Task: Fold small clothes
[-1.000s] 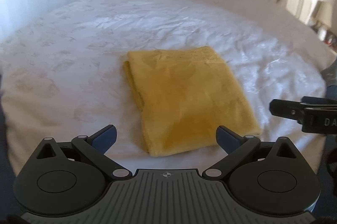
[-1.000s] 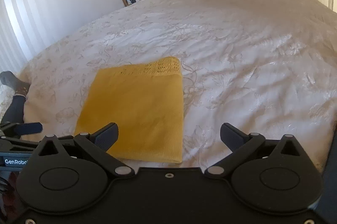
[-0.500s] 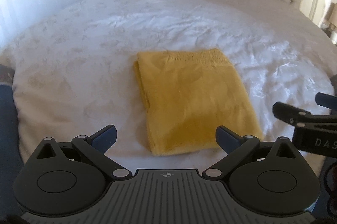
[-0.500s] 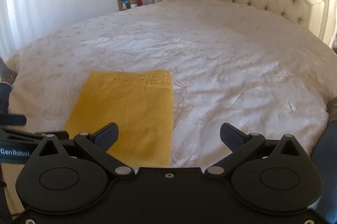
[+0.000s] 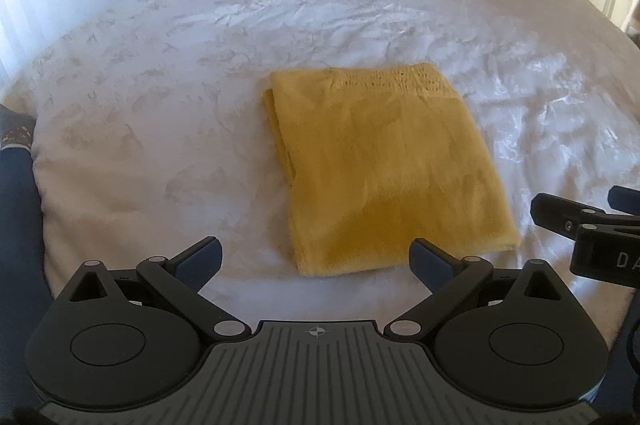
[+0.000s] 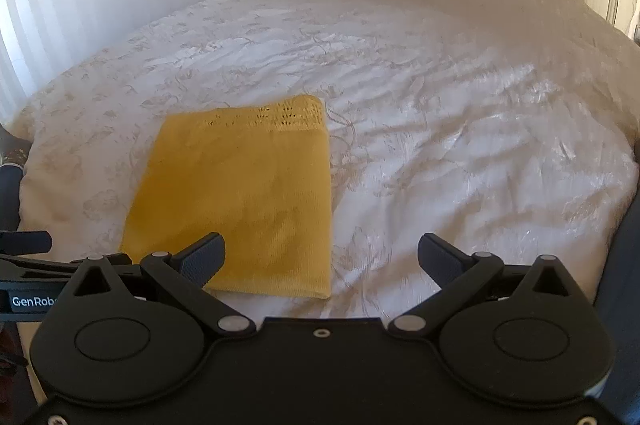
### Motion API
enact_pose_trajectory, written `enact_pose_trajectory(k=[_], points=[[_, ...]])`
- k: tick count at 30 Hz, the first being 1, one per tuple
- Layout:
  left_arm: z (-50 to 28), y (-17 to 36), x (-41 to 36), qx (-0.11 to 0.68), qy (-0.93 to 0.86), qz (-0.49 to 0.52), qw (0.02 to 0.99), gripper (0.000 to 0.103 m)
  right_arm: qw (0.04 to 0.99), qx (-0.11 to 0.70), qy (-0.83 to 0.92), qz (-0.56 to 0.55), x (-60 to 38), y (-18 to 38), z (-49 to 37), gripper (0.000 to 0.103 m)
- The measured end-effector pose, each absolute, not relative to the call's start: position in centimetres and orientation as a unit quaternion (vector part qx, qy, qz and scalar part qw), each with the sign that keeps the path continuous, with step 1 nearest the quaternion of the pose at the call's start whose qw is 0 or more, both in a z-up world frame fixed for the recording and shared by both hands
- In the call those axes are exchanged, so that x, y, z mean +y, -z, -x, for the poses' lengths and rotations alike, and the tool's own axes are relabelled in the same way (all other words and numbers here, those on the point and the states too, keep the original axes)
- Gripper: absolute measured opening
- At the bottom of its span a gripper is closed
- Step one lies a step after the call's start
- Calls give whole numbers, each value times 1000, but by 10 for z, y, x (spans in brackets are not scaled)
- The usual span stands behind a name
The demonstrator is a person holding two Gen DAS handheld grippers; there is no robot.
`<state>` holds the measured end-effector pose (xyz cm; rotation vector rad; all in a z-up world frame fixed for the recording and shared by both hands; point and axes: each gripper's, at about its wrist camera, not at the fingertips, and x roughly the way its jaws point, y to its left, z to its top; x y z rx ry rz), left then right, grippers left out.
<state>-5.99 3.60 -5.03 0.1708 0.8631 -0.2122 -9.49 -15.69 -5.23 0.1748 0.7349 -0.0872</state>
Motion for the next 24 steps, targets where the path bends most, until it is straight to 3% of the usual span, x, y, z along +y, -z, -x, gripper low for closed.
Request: enact_pose_trajectory(k=[24], points=[[53,59,35,442,108,-71,888,101,923,370,38,-96,-158,58,90,102]])
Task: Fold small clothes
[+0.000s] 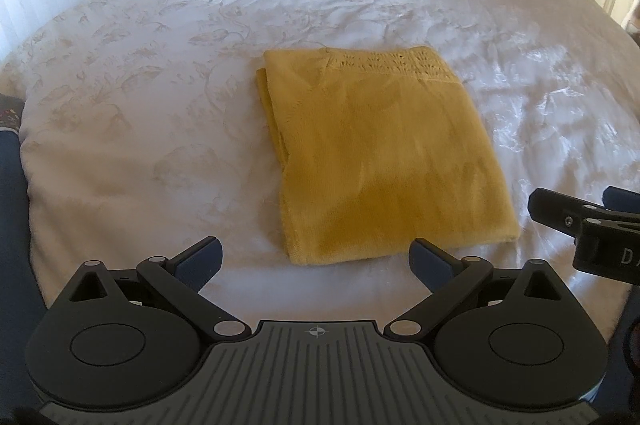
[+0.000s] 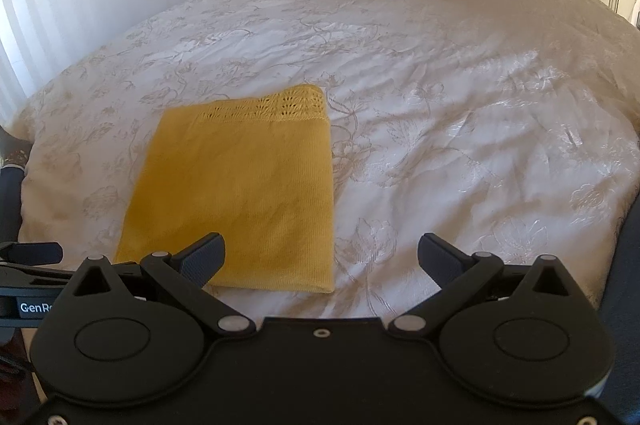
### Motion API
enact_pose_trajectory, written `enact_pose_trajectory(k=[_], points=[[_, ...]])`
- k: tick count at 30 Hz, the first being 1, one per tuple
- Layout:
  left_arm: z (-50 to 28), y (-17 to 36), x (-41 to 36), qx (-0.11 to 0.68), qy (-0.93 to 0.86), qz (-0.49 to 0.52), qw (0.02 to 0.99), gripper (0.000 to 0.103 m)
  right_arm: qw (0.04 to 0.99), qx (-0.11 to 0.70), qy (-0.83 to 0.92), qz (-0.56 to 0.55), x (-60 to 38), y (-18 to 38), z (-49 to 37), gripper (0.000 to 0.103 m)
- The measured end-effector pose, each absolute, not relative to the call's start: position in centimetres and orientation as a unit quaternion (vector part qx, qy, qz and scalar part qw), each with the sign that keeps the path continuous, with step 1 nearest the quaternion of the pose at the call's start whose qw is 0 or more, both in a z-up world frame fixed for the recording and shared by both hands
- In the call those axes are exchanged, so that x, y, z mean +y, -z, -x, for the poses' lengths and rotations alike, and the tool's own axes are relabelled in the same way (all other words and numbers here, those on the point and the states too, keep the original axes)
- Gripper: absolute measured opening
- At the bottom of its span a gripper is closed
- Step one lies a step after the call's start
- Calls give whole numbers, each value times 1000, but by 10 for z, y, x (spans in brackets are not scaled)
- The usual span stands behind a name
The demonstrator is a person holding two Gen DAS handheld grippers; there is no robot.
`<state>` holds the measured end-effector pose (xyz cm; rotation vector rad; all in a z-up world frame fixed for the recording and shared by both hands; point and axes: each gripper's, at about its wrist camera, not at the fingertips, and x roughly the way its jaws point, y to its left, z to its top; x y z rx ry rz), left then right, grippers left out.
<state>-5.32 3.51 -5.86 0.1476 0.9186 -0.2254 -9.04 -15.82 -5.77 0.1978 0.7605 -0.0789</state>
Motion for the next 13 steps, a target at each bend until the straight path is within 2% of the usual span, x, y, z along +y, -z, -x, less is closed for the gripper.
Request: enact_pose_trajectory(k=[13], points=[[52,60,34,445,110,-67,886,101,922,374,36,-97,-157,58,88,102]])
